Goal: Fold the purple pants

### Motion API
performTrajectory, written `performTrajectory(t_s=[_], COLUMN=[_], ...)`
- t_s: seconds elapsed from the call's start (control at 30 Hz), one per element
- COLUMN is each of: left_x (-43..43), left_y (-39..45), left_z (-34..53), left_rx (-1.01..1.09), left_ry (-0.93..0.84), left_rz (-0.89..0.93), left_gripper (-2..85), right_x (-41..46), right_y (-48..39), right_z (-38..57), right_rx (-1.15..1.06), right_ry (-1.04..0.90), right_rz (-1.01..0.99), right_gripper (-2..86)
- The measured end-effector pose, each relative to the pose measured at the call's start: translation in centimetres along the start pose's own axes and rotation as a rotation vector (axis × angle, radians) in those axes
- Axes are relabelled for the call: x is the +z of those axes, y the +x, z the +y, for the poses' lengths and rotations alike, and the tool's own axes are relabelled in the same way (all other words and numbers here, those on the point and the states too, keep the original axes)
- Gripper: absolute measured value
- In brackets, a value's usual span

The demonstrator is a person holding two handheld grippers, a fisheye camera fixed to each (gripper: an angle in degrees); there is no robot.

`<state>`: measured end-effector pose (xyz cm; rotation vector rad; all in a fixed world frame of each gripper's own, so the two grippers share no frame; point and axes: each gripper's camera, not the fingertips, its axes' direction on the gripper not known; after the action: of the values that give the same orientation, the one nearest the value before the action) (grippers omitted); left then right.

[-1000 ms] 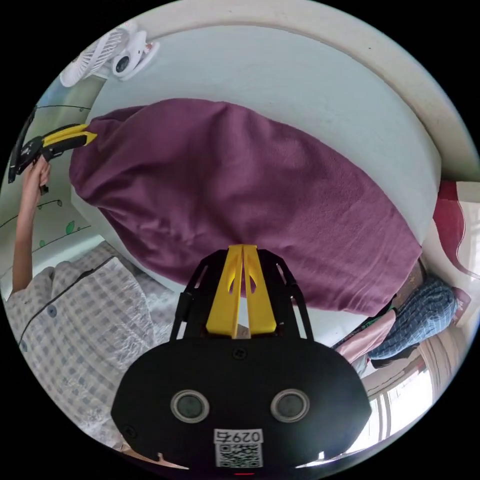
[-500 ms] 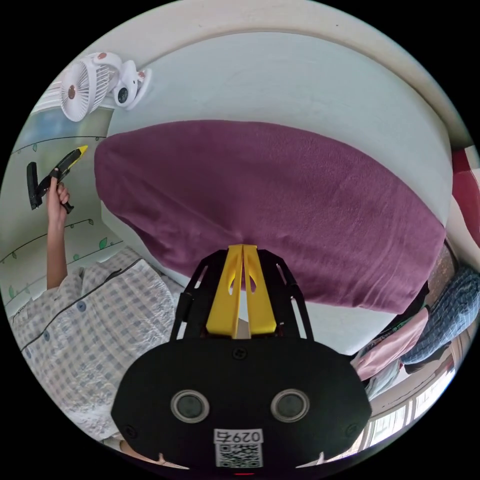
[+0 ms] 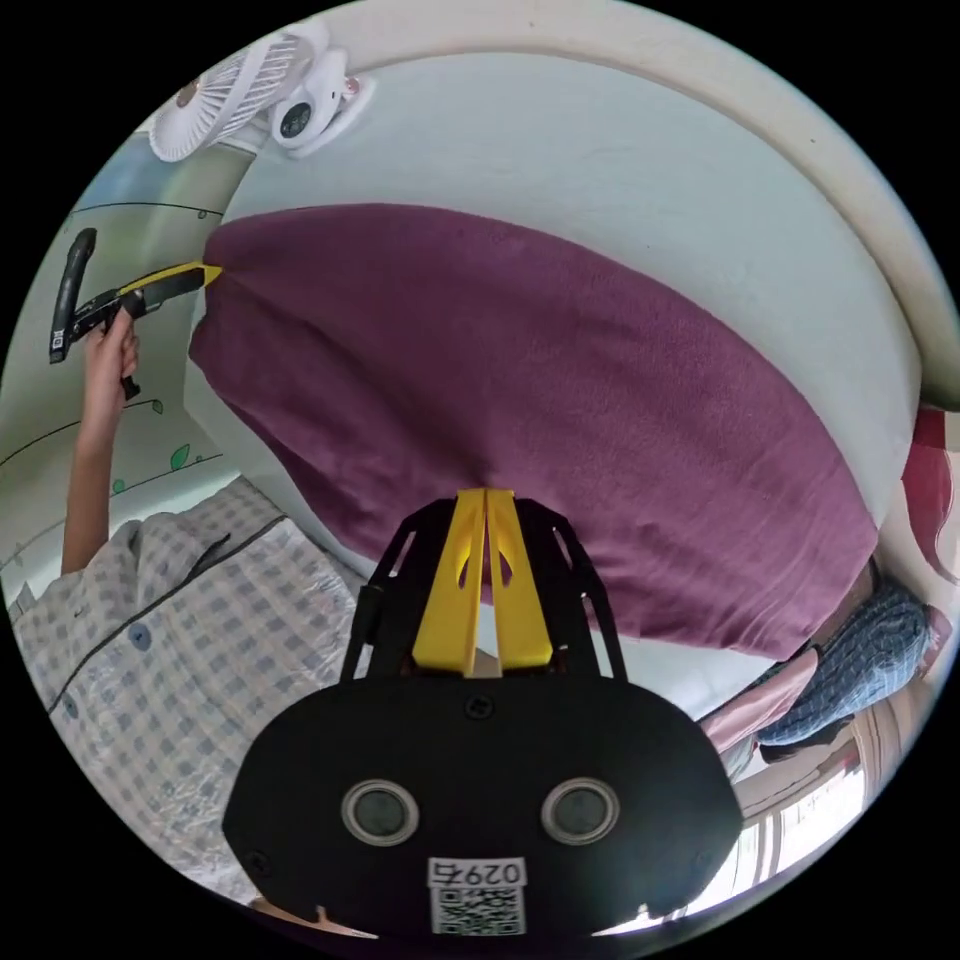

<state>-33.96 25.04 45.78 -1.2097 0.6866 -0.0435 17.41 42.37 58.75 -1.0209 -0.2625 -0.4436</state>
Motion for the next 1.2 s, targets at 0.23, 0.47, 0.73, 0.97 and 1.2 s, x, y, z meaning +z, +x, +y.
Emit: performTrajectory(t_s=[0.23, 0.47, 0.73, 0.97, 1.2], left_x=[-4.8, 6.4, 12.7, 17.6, 22.1], left_y=[3.0, 17.7, 19.8, 24.1, 27.3], left_z=[3.9, 4.8, 6.0, 6.5, 7.6], left_rx=[0.028, 0.372, 0.414, 0.464, 0.529], left_ry=[0.175, -0.151, -0.194, -0.275, -0.316], left_rz=[0.164, -0.139, -0.188, -0.313, -0.395], left_gripper=[-0.9, -1.0, -1.0, -1.0, -1.0], right_x=[1.4, 6.2, 7.2, 7.8, 7.7], right_y=[-6.7, -11.0, -15.9, -18.0, -17.5], right_z=[1.5, -0.5, -0.8, 0.0, 0.7], right_rx=[-0.14, -0.127, -0.215, -0.173, -0.138], right_ry=[0.046, -0.074, -0.106, -0.084, -0.101], right_rz=[-0.119, 0.013, 0.181, 0.243, 0.15], right_gripper=[-0.5, -0.5, -0.5, -0.5, -0.4])
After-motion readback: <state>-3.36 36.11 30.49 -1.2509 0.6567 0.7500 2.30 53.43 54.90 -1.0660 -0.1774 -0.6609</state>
